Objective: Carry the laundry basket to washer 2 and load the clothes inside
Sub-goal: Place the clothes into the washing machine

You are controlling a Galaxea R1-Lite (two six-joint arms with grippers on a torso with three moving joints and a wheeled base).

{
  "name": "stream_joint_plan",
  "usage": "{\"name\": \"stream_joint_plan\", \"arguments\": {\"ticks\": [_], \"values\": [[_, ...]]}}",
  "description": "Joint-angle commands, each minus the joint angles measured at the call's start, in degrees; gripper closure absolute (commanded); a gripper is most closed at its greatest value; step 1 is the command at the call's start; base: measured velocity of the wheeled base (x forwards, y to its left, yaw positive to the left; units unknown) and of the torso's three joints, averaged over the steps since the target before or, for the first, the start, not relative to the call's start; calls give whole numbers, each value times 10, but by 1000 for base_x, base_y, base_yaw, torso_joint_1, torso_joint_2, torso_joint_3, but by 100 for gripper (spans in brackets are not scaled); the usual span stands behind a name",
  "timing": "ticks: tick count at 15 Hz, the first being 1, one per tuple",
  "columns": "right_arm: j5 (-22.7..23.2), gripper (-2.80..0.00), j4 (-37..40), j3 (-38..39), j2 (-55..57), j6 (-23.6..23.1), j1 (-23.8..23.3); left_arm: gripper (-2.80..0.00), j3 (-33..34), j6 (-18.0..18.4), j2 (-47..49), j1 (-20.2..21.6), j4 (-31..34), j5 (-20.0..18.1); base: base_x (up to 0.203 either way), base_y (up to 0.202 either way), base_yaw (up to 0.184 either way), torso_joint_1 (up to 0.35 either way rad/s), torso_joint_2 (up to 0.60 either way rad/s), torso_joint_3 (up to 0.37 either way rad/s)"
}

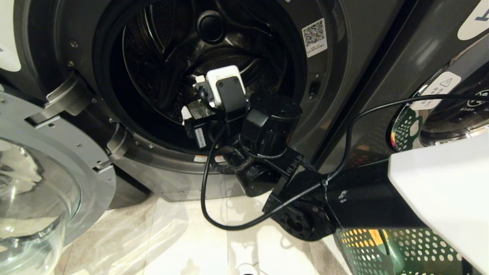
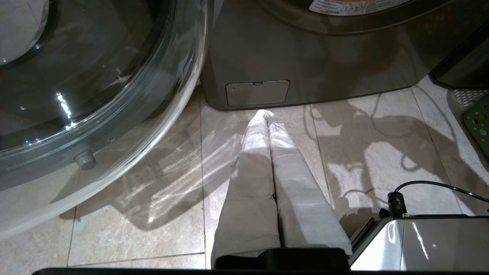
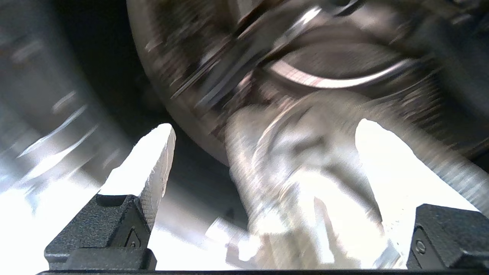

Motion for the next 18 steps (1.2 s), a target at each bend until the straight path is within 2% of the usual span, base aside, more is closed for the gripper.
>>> {"name": "stream_joint_plan", "arguments": {"ticks": [1,3,5,9,15,16,18], "values": [[-1,-280,-6,61,-54,4,37,0,0,0,1,0,0,0,0,0,0,0,0,0],[1,-280,-9,60,-59,8,43,0,0,0,1,0,0,0,0,0,0,0,0,0],[14,-280,40,62,-57,3,56,0,0,0,1,0,0,0,0,0,0,0,0,0],[13,-280,70,56,-51,13,58,0,0,0,1,0,0,0,0,0,0,0,0,0],[25,-280,101,80,-74,78,83,0,0,0,1,0,0,0,0,0,0,0,0,0],[25,0,101,81,-74,81,85,0,0,0,1,0,0,0,0,0,0,0,0,0],[24,0,102,91,-75,80,86,0,0,0,1,0,0,0,0,0,0,0,0,0]]}}
